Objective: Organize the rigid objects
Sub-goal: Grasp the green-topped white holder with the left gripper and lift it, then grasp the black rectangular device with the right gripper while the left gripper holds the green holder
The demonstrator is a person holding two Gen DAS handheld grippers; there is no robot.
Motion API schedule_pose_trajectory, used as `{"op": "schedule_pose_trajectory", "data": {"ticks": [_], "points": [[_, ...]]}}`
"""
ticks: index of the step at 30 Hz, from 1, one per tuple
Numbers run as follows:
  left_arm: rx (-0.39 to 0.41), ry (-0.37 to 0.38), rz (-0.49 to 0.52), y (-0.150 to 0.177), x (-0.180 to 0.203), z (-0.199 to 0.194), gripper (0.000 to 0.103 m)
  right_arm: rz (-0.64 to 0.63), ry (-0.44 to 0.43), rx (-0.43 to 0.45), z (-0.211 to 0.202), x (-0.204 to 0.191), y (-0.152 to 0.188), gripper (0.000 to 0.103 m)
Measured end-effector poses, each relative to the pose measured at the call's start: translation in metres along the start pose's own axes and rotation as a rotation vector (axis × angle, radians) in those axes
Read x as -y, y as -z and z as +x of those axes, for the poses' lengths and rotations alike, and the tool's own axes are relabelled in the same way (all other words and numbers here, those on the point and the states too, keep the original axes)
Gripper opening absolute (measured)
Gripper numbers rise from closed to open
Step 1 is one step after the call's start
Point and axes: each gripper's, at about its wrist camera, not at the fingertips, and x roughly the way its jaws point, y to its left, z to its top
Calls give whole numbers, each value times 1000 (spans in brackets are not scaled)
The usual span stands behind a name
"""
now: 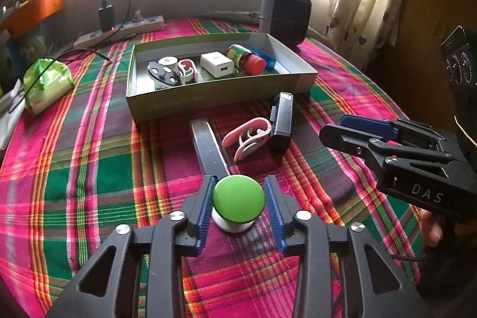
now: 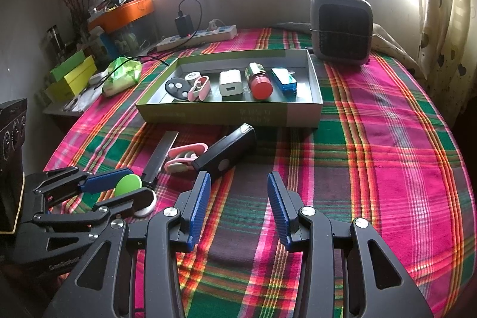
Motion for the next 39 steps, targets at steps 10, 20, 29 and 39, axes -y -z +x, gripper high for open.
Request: {"op": "schedule_pose_trajectory", "data": {"ticks": [10, 20, 29, 39], "points": [[14, 6, -2, 0, -2, -4, 32, -1, 6, -11, 3, -3, -1, 41], [31, -30, -64, -5, -27, -10, 32, 35, -12, -13, 12, -7, -14, 41], [43, -70, -117, -10, -55, -11, 32, 86, 10, -39, 35, -10, -28, 41], [36, -58, -148, -11, -67, -3, 32, 122, 30, -82, 53, -6, -33, 41]]}}
